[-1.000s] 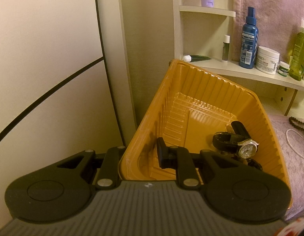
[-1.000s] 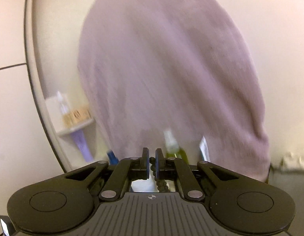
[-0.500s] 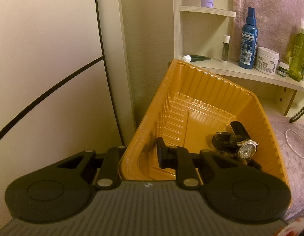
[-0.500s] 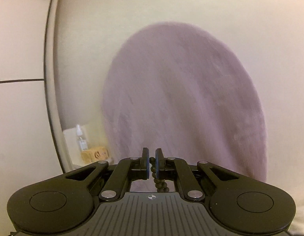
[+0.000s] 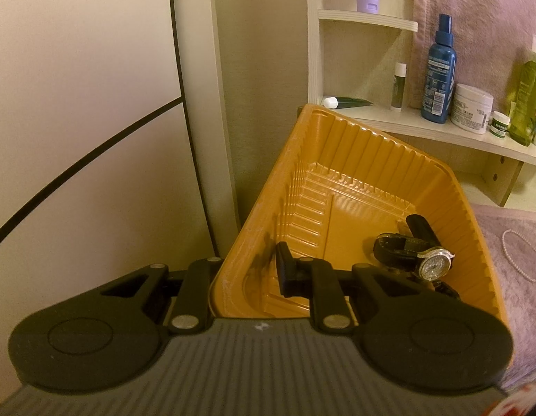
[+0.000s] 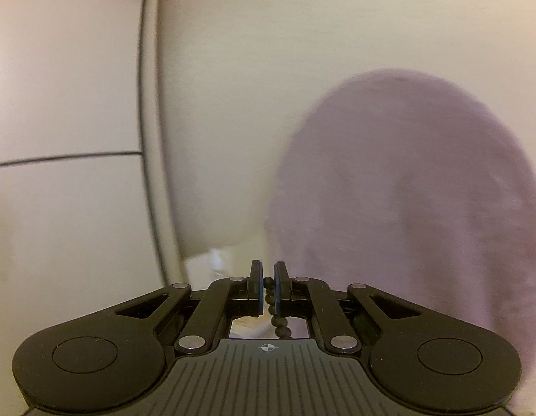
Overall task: Organize jewelry
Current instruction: 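Lower the dark bead strands into the orange tray and open the right gripper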
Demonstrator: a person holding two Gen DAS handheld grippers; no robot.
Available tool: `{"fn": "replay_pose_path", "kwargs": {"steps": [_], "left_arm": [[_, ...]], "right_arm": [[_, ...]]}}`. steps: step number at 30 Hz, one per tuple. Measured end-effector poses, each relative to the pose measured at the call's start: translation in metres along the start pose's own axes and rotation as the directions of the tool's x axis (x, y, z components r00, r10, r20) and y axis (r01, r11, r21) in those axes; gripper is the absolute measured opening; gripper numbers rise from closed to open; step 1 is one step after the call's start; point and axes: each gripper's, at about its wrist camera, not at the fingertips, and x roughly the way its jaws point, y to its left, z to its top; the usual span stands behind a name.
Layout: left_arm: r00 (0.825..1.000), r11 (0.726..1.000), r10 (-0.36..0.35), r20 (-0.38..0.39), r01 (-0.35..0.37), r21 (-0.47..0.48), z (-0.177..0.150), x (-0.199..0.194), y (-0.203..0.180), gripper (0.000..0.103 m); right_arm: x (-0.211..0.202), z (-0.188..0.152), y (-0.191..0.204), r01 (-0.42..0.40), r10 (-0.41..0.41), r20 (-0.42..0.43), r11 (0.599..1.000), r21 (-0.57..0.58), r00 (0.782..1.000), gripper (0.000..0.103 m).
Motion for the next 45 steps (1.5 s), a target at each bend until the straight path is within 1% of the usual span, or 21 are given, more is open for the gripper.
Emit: {"fn": "replay_pose_path", "kwargs": {"steps": [5, 9, 12, 15, 18, 21, 24, 25, 28, 32, 35, 37, 38, 40, 41, 43, 44, 45], "left_arm": [[1.000, 1.000, -0.004, -0.002, 0.004, -0.001, 0.001, 0.000, 0.000, 0.017], [1.000, 1.000, -0.007, -0.002, 0.007, -0.002, 0.001, 0.000, 0.001, 0.016], [1.000, 1.000, -0.010, -0.003, 0.010, -0.004, 0.002, 0.000, 0.000, 0.016], [1.000, 1.000, -0.015, 0.001, 0.015, -0.004, 0.002, -0.001, 0.001, 0.016], [1.000, 1.000, -0.018, -0.001, 0.018, -0.007, 0.002, -0.002, 0.002, 0.015], [1.000, 1.000, -0.021, -0.002, 0.021, -0.009, 0.002, -0.002, 0.003, 0.015], [1.000, 1.000, -0.023, -0.002, 0.023, -0.012, 0.002, -0.002, 0.004, 0.015], [1.000, 1.000, -0.023, -0.002, 0.023, -0.013, 0.002, -0.002, 0.005, 0.015], [1.000, 1.000, -0.023, -0.002, 0.023, -0.011, 0.003, -0.002, 0.006, 0.015], [1.000, 1.000, -0.023, -0.002, 0.023, -0.012, 0.003, -0.002, 0.006, 0.015], [1.000, 1.000, -0.024, -0.003, 0.024, -0.012, 0.003, -0.002, 0.006, 0.015], [1.000, 1.000, -0.024, -0.002, 0.024, -0.009, 0.004, -0.003, 0.007, 0.015], [1.000, 1.000, -0.024, -0.003, 0.024, -0.009, 0.004, -0.003, 0.007, 0.015], [1.000, 1.000, -0.025, -0.003, 0.025, -0.009, 0.004, -0.003, 0.007, 0.015], [1.000, 1.000, -0.025, -0.003, 0.025, -0.009, 0.004, -0.003, 0.007, 0.015], [1.000, 1.000, -0.024, -0.003, 0.024, -0.008, 0.004, -0.003, 0.007, 0.015], [1.000, 1.000, -0.024, -0.003, 0.024, -0.007, 0.004, -0.002, 0.007, 0.015], [1.000, 1.000, -0.024, -0.003, 0.024, -0.007, 0.004, -0.003, 0.007, 0.015]], "right_arm": [[0.024, 0.004, 0.026, -0.129, 0.129, 0.018, 0.991, 0.031, 0.992, 0.006], [0.050, -0.006, 0.048, -0.222, 0.221, 0.010, 0.973, 0.061, 0.975, 0.006], [0.069, -0.017, 0.061, -0.254, 0.255, -0.007, 0.964, 0.074, 0.967, 0.006], [0.097, -0.040, 0.067, -0.272, 0.280, -0.066, 0.955, 0.115, 0.958, 0.006], [0.119, -0.076, 0.068, -0.276, 0.302, -0.156, 0.946, 0.170, 0.940, 0.006], [0.140, -0.118, 0.072, -0.264, 0.316, -0.245, 0.939, 0.221, 0.917, 0.006], [0.147, -0.164, 0.068, -0.232, 0.316, -0.332, 0.935, 0.267, 0.889, 0.006], [0.139, -0.178, 0.062, -0.219, 0.314, -0.355, 0.934, 0.283, 0.881, 0.006], [0.149, -0.221, 0.056, -0.172, 0.307, -0.433, 0.931, 0.322, 0.847, 0.006], [0.155, -0.264, 0.048, -0.108, 0.294, -0.507, 0.926, 0.363, 0.810, 0.006], [0.153, -0.280, 0.040, -0.078, 0.284, -0.520, 0.921, 0.382, 0.806, 0.006], [0.157, -0.281, 0.038, -0.080, 0.280, -0.521, 0.924, 0.373, 0.807, 0.006], [0.157, -0.281, 0.037, -0.070, 0.263, -0.523, 0.931, 0.359, 0.811, 0.006], [0.151, -0.283, 0.037, -0.060, 0.243, -0.532, 0.939, 0.339, 0.811, 0.006], [0.157, -0.285, 0.035, -0.052, 0.234, -0.534, 0.942, 0.333, 0.813, 0.008], [0.152, -0.284, 0.032, -0.040, 0.218, -0.525, 0.944, 0.329, 0.823, 0.017], [0.150, -0.284, 0.029, -0.034, 0.213, -0.517, 0.942, 0.333, 0.829, 0.031], [0.148, -0.283, 0.027, -0.032, 0.210, -0.506, 0.941, 0.338, 0.837, 0.040]]}}
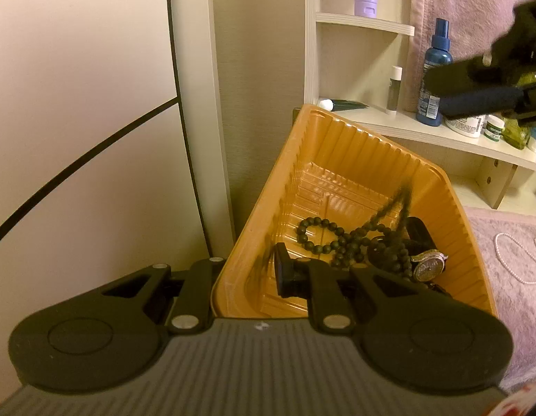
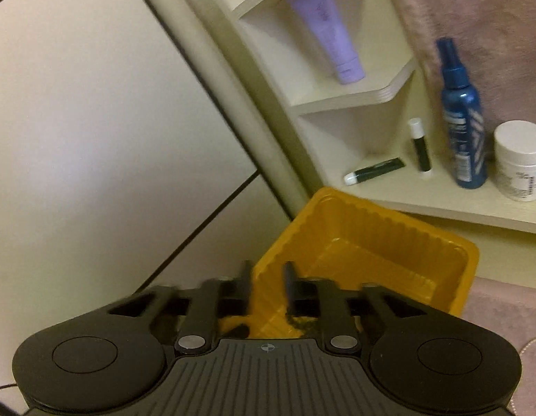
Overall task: Organize jewelry
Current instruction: 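Lower the dark bead strands into the orange tray and open the right gripper, then move the right gripper to the white pearl strand and grasp it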
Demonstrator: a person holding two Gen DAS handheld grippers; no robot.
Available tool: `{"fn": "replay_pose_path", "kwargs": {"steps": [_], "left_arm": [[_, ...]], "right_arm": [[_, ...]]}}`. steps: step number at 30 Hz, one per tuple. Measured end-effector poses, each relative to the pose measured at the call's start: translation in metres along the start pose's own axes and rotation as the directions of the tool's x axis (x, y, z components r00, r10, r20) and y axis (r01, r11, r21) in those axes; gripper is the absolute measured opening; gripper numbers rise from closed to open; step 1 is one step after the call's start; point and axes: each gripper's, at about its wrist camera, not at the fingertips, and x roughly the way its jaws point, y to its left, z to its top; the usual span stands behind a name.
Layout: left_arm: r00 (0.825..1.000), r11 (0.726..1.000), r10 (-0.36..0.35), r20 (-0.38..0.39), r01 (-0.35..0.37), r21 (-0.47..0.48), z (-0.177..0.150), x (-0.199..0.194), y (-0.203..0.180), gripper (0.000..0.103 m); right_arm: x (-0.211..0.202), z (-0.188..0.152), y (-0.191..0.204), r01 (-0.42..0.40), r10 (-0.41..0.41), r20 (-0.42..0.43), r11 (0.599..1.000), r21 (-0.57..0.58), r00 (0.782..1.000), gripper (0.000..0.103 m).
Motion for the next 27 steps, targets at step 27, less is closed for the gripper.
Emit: {"fn": "replay_pose_path", "kwargs": {"steps": [27], "left_arm": [[1.000, 1.000, 0.005, -0.006, -0.005, 0.011, -0.001, 0.003, -0.002, 0.016]], "right_arm": [[-0.090, -0.074, -0.077, 0.252, -0.255, -0.002, 0.952, 0.172, 0.967, 0.048]]}}
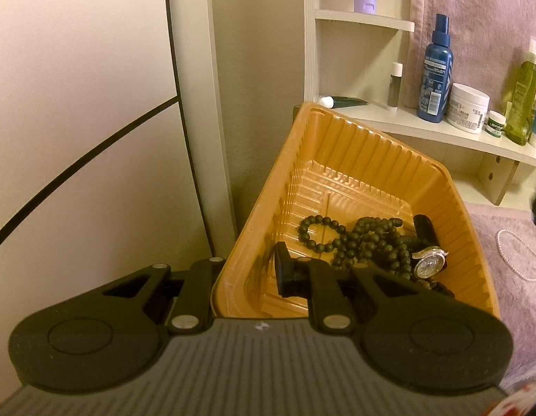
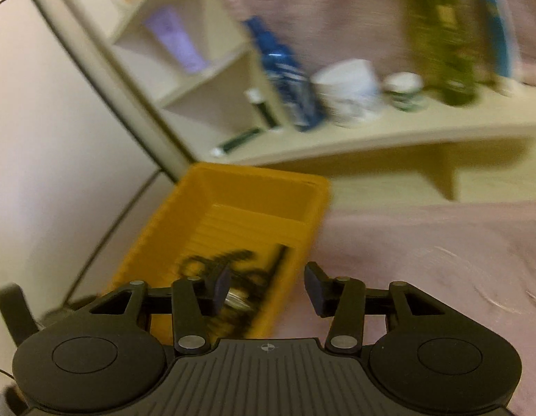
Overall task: Organize jewelry
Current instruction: 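Move the right gripper to the white pearl strand and grasp it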
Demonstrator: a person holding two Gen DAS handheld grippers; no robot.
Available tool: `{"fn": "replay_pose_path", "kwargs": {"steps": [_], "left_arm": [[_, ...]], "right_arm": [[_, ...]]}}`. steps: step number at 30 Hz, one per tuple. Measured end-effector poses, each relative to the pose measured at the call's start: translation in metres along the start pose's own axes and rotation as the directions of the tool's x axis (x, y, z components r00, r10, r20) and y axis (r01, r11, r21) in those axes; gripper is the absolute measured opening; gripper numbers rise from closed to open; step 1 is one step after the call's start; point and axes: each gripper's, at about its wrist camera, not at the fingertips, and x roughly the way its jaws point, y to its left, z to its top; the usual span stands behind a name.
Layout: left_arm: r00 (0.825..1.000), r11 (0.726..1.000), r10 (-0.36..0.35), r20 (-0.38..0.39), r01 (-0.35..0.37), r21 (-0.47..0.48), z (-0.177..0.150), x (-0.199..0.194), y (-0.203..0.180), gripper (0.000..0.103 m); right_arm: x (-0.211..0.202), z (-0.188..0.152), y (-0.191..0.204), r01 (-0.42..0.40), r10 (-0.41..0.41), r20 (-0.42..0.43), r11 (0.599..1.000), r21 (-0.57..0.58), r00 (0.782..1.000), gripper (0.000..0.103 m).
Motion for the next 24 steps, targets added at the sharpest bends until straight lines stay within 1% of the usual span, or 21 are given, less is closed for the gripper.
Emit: {"fn": "replay_pose_path", "kwargs": {"steps": [3, 6, 8, 13, 17, 22, 24], "left_arm": [[1.000, 1.000, 0.003, -0.002, -0.003, 0.005, 0.000, 0.001, 0.000, 0.016], [1.000, 1.000, 0.005, -0.003, -0.005, 0.008, 0.001, 0.002, -0.001, 0.016], [1.000, 1.000, 0.007, -0.003, -0.007, 0.012, 0.001, 0.002, -0.002, 0.016], [1.000, 1.000, 0.009, -0.003, -0.009, 0.016, 0.001, 0.001, -0.002, 0.016], [1.000, 1.000, 0.009, -0.003, -0.009, 0.016, 0.001, 0.002, -0.002, 0.016], [1.000, 1.000, 0.010, -0.004, -0.010, 0.016, 0.002, 0.002, -0.002, 0.016], [1.000, 1.000, 0.010, -0.004, -0.010, 0.017, 0.002, 0.002, -0.002, 0.016]], "right_arm": [[-0.014, -0.011, -0.024, 0.070, -0.070, 0.007, 0.997, 0.030, 0.998, 0.049], [-0.026, -0.017, -0.048, 0.140, -0.140, 0.009, 0.989, 0.056, 0.990, 0.049], [-0.034, -0.019, -0.064, 0.200, -0.201, 0.012, 0.978, 0.063, 0.980, 0.049], [-0.041, -0.020, -0.096, 0.307, -0.308, 0.013, 0.951, 0.045, 0.951, 0.049], [-0.036, -0.022, -0.112, 0.363, -0.363, 0.009, 0.931, 0.033, 0.932, 0.049], [-0.030, -0.025, -0.123, 0.390, -0.392, 0.017, 0.918, 0.072, 0.920, 0.049], [-0.027, -0.027, -0.122, 0.400, -0.402, 0.032, 0.914, 0.061, 0.915, 0.049]]}}
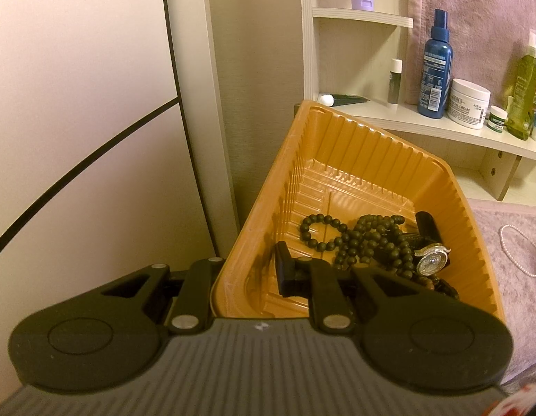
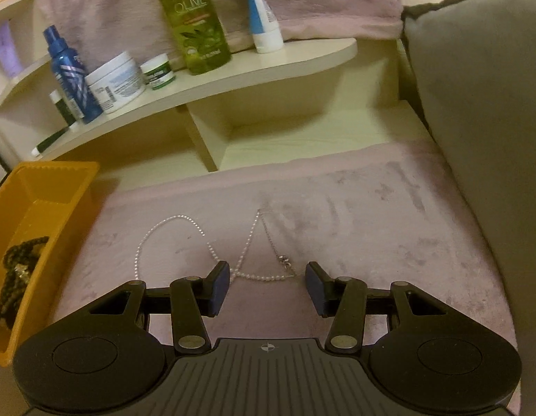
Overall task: Organize jewelry
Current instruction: 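Move the right gripper to the white pearl strand and grasp it, then lift the white pearl strand up with the right gripper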
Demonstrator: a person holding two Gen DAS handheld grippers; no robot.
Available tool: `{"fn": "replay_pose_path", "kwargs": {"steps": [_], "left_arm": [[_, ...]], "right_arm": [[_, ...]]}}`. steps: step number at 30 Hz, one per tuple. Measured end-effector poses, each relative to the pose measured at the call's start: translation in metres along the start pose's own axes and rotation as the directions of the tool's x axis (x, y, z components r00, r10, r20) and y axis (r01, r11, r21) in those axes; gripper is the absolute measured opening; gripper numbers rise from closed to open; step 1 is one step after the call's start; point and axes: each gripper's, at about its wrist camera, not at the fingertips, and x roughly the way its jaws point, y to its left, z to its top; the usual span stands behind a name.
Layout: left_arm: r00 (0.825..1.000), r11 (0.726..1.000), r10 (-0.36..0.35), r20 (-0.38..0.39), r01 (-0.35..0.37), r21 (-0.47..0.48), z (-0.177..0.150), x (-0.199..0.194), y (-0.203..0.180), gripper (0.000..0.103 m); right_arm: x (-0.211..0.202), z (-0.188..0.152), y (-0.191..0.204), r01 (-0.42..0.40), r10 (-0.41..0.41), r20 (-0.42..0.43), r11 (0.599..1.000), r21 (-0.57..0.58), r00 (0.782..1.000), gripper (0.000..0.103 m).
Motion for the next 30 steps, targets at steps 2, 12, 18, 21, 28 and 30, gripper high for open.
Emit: {"fn": "replay_pose_path", "kwargs": {"steps": [2, 12, 18, 21, 28, 30], "left_arm": [[1.000, 1.000, -0.001, 0.000, 0.001, 0.000, 0.000, 0.000, 0.000, 0.016], [1.000, 1.000, -0.001, 0.000, 0.001, -0.002, 0.000, 0.000, 0.000, 0.016], [1.000, 1.000, -0.002, 0.000, 0.002, -0.001, 0.000, 0.000, 0.000, 0.016], [1.000, 1.000, -0.002, 0.000, 0.002, -0.001, 0.000, 0.000, 0.000, 0.016], [1.000, 1.000, -0.001, -0.002, 0.001, 0.004, -0.001, 0.001, 0.000, 0.016], [1.000, 1.000, -0.001, -0.002, 0.001, 0.004, -0.001, 0.001, 0.000, 0.016]], "right_arm": [[0.003, -0.001, 0.008, 0.020, -0.020, 0.010, 0.999, -0.049, 1.000, 0.049], [0.012, -0.021, 0.037, 0.092, -0.079, 0.064, 0.965, -0.244, 0.995, 0.030], [0.008, -0.021, 0.038, 0.051, -0.040, 0.051, 0.973, -0.225, 0.998, 0.002], [0.004, -0.018, 0.038, 0.028, -0.021, 0.039, 0.978, -0.205, 0.999, 0.002], [-0.028, 0.004, 0.031, -0.048, 0.058, 0.092, 0.993, -0.109, 0.994, 0.002], [-0.040, 0.014, 0.033, -0.067, 0.079, 0.119, 0.992, -0.104, 0.990, 0.002]]}}
